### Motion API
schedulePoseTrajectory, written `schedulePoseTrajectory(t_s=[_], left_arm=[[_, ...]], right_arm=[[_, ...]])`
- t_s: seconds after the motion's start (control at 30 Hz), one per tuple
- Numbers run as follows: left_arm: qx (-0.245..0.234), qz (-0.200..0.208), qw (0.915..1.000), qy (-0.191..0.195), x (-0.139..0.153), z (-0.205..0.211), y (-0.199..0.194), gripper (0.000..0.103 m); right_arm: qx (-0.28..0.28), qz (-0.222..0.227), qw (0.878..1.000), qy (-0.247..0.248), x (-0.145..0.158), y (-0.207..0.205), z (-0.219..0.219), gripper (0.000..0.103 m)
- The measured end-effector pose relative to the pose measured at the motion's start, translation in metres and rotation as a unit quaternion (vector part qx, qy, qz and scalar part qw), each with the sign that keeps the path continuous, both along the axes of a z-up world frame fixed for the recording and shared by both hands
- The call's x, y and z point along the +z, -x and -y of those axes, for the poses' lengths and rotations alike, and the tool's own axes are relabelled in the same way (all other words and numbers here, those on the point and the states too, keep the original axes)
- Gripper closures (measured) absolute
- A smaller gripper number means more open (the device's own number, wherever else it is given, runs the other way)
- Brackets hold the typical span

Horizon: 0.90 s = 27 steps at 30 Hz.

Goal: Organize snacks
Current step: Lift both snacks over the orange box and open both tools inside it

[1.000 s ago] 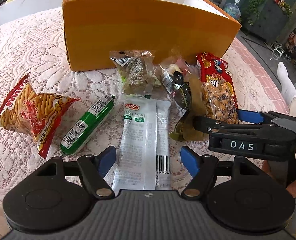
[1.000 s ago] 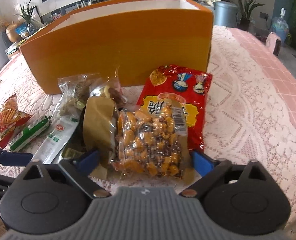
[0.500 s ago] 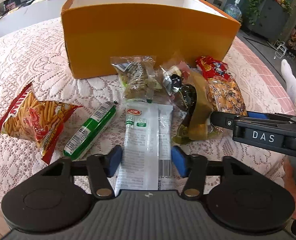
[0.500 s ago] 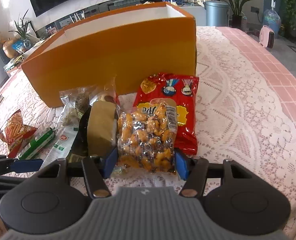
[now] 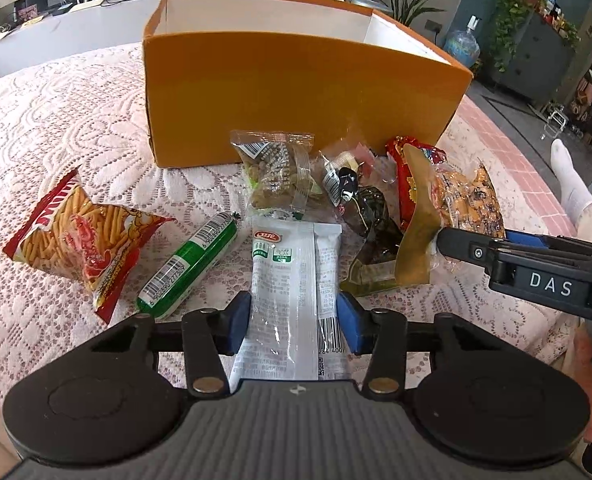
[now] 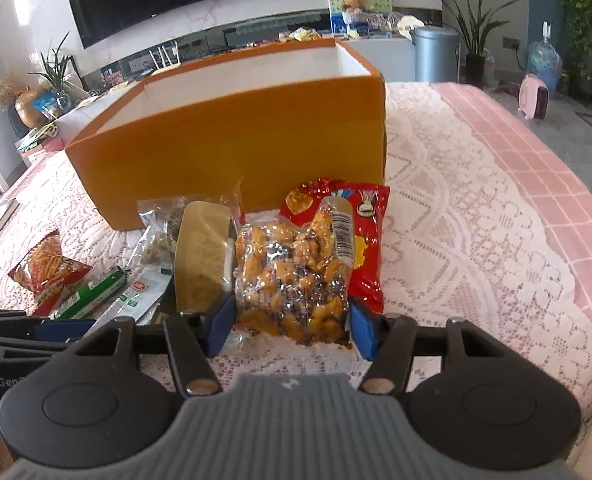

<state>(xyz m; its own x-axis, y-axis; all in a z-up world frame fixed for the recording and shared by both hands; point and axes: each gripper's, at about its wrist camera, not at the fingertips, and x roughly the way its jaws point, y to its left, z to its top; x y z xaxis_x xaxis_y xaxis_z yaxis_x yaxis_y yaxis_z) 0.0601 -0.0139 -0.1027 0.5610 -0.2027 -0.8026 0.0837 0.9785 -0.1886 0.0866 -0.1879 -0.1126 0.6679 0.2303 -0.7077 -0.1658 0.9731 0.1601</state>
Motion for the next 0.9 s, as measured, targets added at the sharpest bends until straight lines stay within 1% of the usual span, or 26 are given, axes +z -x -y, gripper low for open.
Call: schedulePoseTrajectory(t_s=[0.1, 0.2, 0.3, 0.5, 0.63, 0.9], left_arm=[[0.002, 0.002, 1.0000, 0.005, 0.005, -0.002, 0.006, 0.050], [0.007, 0.013, 0.9998, 0.010, 0.010, -0.005, 0.012, 0.050], [0.017, 0.021, 0.9993, 0.024, 0.019, -0.010, 0.016, 0.050], [0.025, 0.061, 0.9971, 0.037, 0.046, -0.013, 0.025, 0.050], [0.027, 0.093, 0.9945, 0.041, 0.066, -0.014, 0.027, 0.050], [0.033, 0.133, 0.9896, 0.042, 0.096, -0.021, 0.014, 0.050]], right_arm=[[0.001, 0.002, 1.000, -0.003, 0.003, 0.003, 0.001, 0.045], [0.002, 0.003, 1.000, -0.007, 0.004, 0.006, 0.001, 0.045], [0.003, 0.003, 1.000, -0.011, 0.006, 0.009, 0.001, 0.045], [0.007, 0.015, 1.000, -0.016, 0.014, 0.016, 0.000, 0.045], [0.007, 0.026, 0.999, -0.023, 0.025, 0.020, -0.001, 0.045], [0.013, 0.064, 0.997, -0.035, 0.058, 0.019, -0.001, 0.045]])
